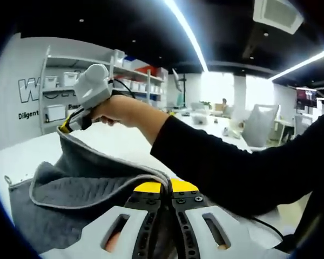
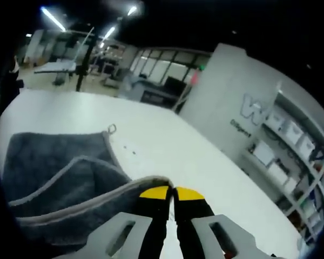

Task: Open the folded towel by lifting each exposed corner and separating the folded layers until the towel lies flat within the target outline without major curled edges

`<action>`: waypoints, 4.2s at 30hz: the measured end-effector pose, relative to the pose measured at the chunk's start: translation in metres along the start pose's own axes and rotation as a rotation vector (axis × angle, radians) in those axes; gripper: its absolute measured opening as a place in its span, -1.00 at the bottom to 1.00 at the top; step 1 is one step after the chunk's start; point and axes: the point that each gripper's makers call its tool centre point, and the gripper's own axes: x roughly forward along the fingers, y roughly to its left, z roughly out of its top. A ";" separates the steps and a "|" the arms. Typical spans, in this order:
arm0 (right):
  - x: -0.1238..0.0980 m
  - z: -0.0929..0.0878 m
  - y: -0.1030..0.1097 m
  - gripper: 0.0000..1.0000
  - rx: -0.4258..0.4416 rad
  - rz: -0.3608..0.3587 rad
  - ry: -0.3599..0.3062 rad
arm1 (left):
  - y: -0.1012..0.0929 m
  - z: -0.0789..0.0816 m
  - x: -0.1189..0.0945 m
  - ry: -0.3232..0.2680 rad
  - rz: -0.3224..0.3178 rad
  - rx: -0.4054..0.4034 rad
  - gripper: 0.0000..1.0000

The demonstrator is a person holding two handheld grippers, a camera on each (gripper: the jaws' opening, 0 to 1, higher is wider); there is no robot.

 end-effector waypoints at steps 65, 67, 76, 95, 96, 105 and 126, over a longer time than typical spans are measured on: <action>-0.004 -0.097 -0.031 -1.00 0.070 0.013 0.194 | -0.029 -0.040 0.070 0.245 -0.054 0.162 -0.96; -0.006 -0.103 -0.032 -1.00 0.072 0.013 0.206 | -0.031 -0.041 0.072 0.243 -0.057 0.160 -0.96; -0.014 -0.117 -0.035 -1.00 0.048 -0.014 0.259 | -0.042 -0.048 0.082 0.258 -0.077 0.176 -0.96; -0.029 -0.123 -0.001 -0.95 0.043 0.137 0.337 | -0.036 -0.054 0.097 0.271 -0.079 0.181 -0.93; -0.029 -0.125 -0.003 -0.95 0.044 0.130 0.343 | -0.036 -0.053 0.097 0.268 -0.079 0.185 -0.92; -0.032 -0.138 -0.003 -0.88 0.098 0.131 0.384 | -0.041 -0.045 0.091 0.237 -0.093 0.155 -0.63; -0.062 -0.137 -0.011 -0.55 0.064 0.087 0.459 | -0.037 -0.023 0.073 0.161 -0.075 0.192 0.02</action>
